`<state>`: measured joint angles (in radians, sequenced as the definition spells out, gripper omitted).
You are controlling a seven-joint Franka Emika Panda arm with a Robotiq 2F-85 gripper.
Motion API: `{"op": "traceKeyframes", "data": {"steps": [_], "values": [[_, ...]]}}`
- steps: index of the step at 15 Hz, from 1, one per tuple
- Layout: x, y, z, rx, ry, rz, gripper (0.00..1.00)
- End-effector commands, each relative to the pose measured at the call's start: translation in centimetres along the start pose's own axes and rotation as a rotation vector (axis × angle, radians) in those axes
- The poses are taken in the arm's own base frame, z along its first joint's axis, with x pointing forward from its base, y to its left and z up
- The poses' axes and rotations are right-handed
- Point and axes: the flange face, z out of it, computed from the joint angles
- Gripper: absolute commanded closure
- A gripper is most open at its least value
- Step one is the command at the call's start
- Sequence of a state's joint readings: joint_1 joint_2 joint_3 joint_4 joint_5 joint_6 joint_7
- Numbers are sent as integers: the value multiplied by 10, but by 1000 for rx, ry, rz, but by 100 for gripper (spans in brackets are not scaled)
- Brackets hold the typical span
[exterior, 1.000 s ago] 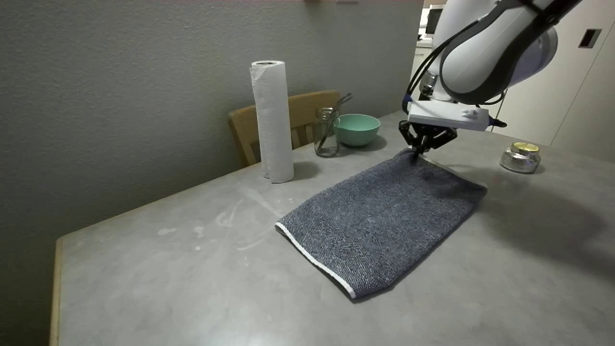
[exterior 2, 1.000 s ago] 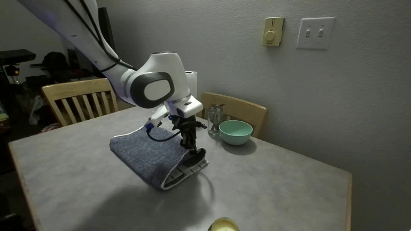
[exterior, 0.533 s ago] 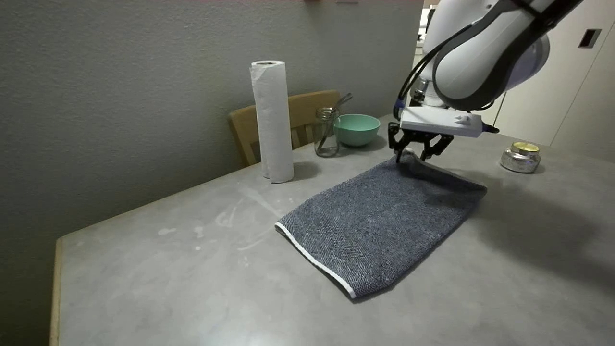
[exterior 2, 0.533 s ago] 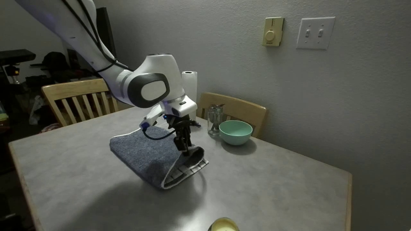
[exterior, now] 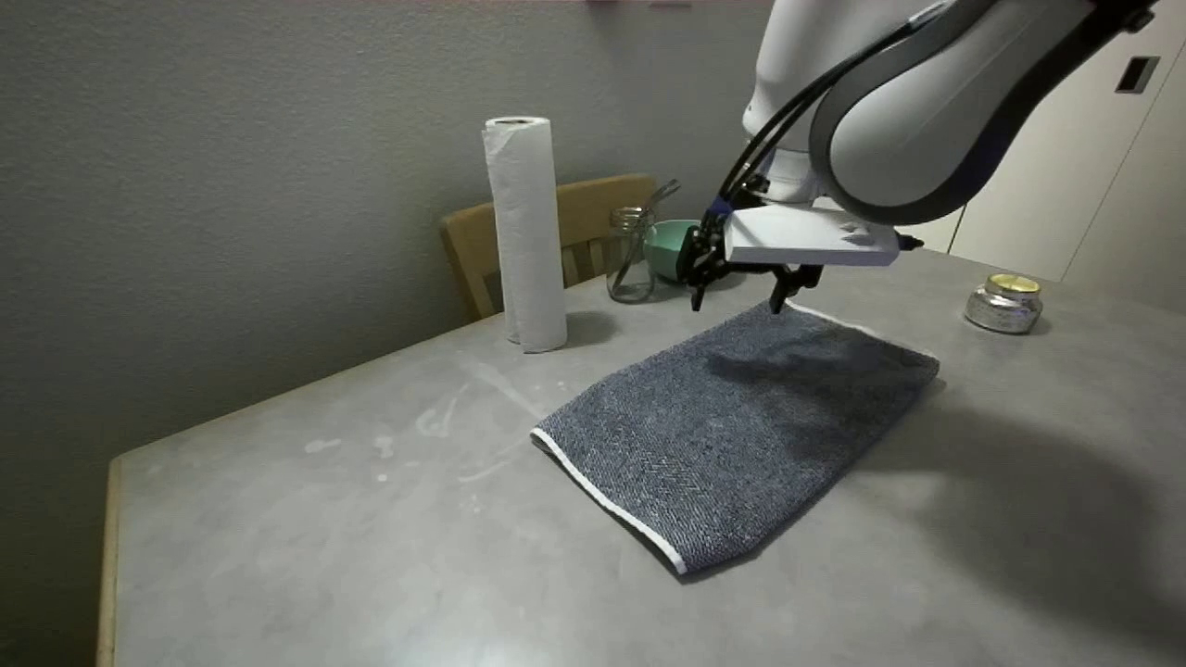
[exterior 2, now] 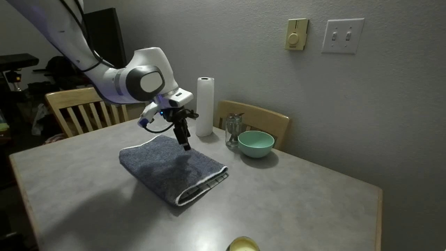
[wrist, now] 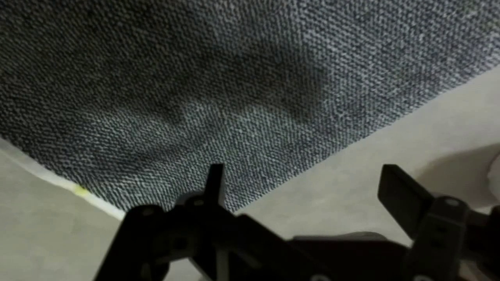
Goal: Unfold the towel
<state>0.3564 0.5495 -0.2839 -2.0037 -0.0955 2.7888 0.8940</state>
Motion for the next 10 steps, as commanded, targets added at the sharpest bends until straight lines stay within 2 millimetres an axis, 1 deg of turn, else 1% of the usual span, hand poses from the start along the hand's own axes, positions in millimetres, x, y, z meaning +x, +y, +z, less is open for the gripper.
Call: {"op": "traceKeyframes", "data": {"steps": [1, 4, 7, 10], "values": [[-13, -6, -26, 2, 47, -58, 0], [-20, -12, -46, 5, 82, -85, 0], [-31, -10, -61, -12, 82, -84, 0], [-51, -5, -68, -1, 64, -133, 0]]}}
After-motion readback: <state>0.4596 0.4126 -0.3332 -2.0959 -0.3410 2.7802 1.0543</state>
